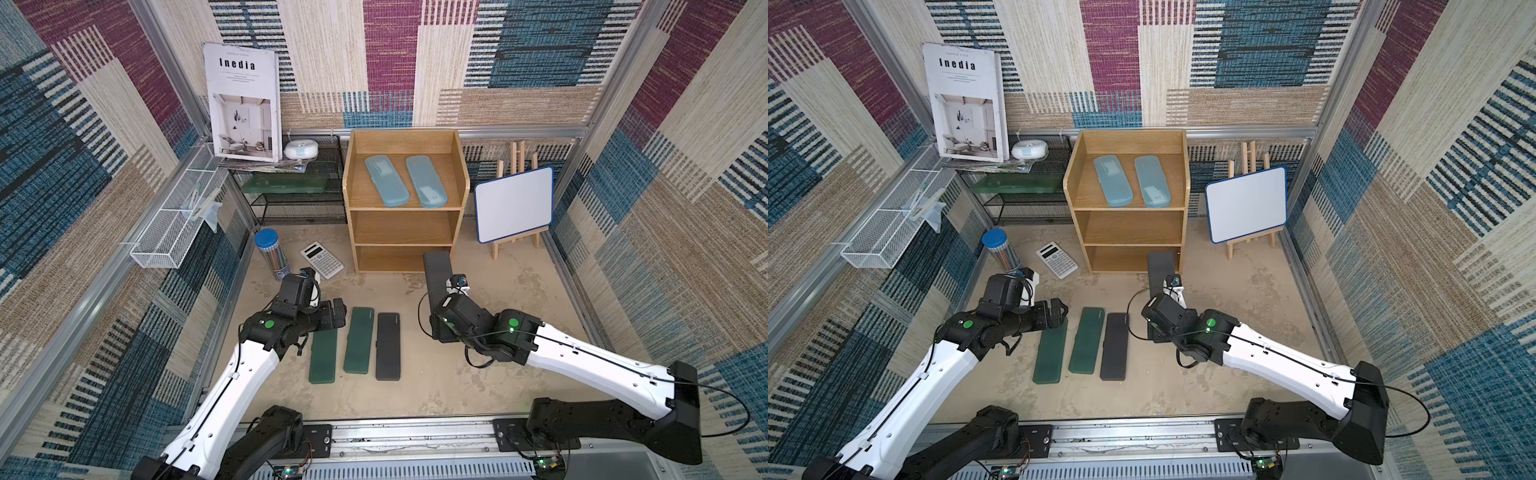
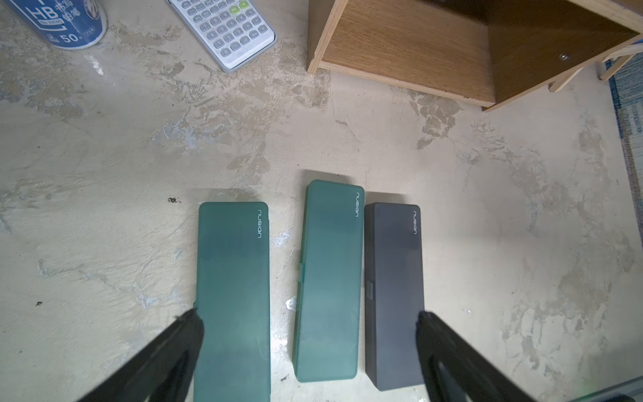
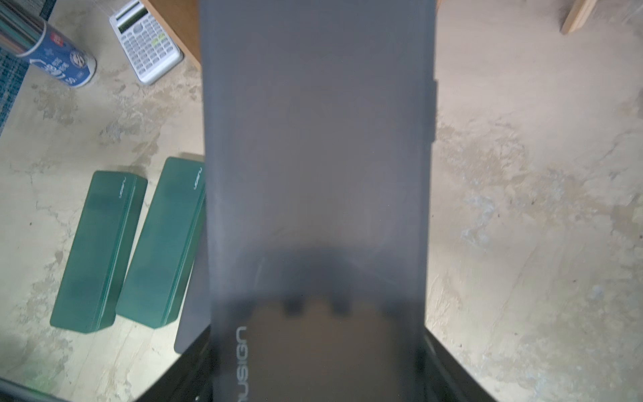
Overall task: Place the pencil cases on the shelf according to color
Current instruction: Place the pencil case on the shelf.
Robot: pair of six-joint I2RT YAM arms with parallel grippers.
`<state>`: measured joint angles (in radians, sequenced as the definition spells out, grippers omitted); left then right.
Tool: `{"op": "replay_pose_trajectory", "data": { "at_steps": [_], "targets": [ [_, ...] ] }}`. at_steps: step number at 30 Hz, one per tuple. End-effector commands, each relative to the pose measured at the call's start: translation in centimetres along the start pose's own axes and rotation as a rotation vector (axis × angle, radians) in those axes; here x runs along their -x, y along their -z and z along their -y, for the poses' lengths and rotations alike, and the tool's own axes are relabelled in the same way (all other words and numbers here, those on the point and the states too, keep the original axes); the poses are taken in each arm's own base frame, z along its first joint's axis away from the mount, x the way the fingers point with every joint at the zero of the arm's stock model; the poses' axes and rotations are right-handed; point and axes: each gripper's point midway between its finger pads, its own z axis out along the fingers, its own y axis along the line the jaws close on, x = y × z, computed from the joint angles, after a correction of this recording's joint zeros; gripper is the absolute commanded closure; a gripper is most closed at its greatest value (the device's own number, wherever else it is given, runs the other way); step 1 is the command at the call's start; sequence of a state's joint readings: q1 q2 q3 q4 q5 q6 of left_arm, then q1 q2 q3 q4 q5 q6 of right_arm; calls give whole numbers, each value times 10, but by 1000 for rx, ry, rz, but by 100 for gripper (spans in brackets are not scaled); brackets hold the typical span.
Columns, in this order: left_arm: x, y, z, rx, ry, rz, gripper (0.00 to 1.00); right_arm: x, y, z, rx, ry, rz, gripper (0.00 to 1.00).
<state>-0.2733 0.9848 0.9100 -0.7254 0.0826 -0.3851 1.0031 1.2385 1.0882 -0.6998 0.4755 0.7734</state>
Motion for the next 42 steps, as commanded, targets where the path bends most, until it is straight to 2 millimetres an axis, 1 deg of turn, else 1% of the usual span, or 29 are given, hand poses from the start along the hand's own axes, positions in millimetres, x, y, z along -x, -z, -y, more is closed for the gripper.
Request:
{"op": "replay_pose_trajectory", "data": {
  "at_steps": [1, 5, 8, 11, 14, 18, 22, 29, 34, 40, 42],
  "targets": [
    [-2, 0, 3, -20, -2, -11, 0, 30, -10, -9, 20, 46, 45, 44],
    [-2, -1, 6, -34, 1, -18, 0, 64, -34, -11, 27, 42, 58, 44],
    [-3, -1, 7, -38, -1, -20, 0, 88, -53, -8, 2, 44, 63, 45],
    [-3, -1, 7, -40, 0, -21, 0, 107, -72, -4, -50, 58, 54, 45],
    [-4, -1, 8, -48, 1, -26, 0, 119, -85, 2, -110, 66, 44, 45],
    [-5, -2, 10, -56, 3, -34, 0, 123, -101, 3, -140, 66, 23, 44],
    [-6, -3, 12, -69, 3, -43, 0, 123, -116, 3, -145, 49, 7, 44],
    [-6, -3, 15, -83, 6, -51, 0, 131, -129, 8, -157, 27, 11, 42],
    [-7, -4, 15, -85, 7, -51, 0, 136, -131, 9, -164, 29, 8, 35],
    [-7, -4, 15, -87, 7, -54, 0, 143, -128, 7, -157, 30, 16, 19],
    [-7, -3, 16, -89, 7, -53, 0, 145, -127, 7, -157, 30, 16, 17]
  ]
}}
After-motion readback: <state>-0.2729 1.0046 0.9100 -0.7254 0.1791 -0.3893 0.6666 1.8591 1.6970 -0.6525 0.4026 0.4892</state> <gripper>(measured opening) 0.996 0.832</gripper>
